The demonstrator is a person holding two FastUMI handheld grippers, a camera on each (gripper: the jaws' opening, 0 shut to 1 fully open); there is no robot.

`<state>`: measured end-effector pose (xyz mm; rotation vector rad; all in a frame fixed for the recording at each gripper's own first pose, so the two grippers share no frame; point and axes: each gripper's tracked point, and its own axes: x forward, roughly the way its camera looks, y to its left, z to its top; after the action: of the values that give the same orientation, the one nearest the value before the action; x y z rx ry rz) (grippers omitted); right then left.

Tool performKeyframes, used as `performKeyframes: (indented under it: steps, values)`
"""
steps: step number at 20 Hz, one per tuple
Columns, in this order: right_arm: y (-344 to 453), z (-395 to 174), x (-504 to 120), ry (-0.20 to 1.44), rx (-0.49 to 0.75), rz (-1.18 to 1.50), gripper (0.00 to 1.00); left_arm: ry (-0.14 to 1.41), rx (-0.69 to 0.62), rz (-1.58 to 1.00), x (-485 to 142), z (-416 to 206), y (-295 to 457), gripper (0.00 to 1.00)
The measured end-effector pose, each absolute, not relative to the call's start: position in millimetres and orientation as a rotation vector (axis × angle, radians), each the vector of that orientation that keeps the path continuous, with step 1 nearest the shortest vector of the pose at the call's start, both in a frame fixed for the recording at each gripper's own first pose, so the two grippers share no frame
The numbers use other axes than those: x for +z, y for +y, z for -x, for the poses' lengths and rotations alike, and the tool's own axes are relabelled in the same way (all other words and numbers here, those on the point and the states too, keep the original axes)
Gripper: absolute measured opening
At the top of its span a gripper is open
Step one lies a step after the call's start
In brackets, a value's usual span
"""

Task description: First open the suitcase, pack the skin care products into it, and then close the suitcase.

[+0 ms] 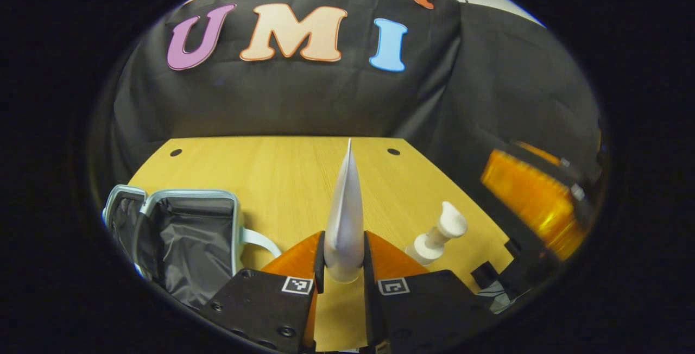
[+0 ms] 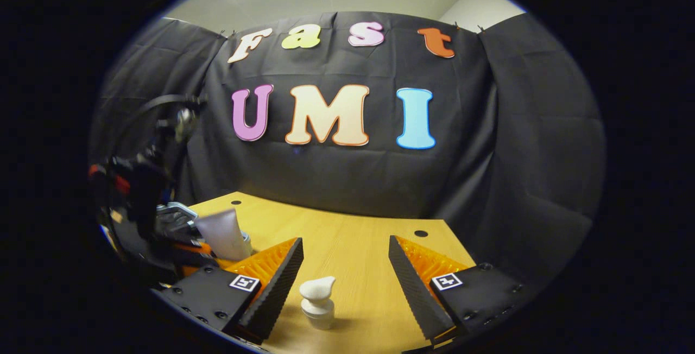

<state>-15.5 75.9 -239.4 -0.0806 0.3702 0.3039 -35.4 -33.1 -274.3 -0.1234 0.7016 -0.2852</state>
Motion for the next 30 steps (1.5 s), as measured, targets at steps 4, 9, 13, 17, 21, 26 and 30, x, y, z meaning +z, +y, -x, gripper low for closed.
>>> performKeyframes:
  steps: [4, 9, 13, 17, 21, 26, 30]
  values:
    - [88, 23, -280, 0.442, 0.328, 0.082, 0.99, 0.655, -0.251, 0.137, -238, 34, -12, 0.29]
    - [90, 36, -328, 0.492, 0.339, 0.128, 0.99, 0.621, -0.212, 0.102, -212, 37, 12, 0.29]
    - [88, 55, -372, 0.576, 0.368, 0.148, 0.99, 0.611, -0.168, 0.083, -202, 44, 31, 0.29]
    - [89, 63, -396, 0.623, 0.387, 0.159, 0.87, 0.634, -0.114, 0.076, -205, 55, 50, 0.29]
    - [96, 73, -413, 0.688, 0.469, 0.125, 0.61, 0.640, -0.047, 0.057, -208, 63, 75, 0.29]
    - [120, 60, -357, 0.637, 0.508, 0.070, 0.59, 0.714, 0.016, 0.039, -226, 73, 132, 0.29]
    - [151, 57, -315, 0.593, 0.482, 0.006, 0.57, 0.844, 0.024, 0.026, -262, 77, 177, 0.29]
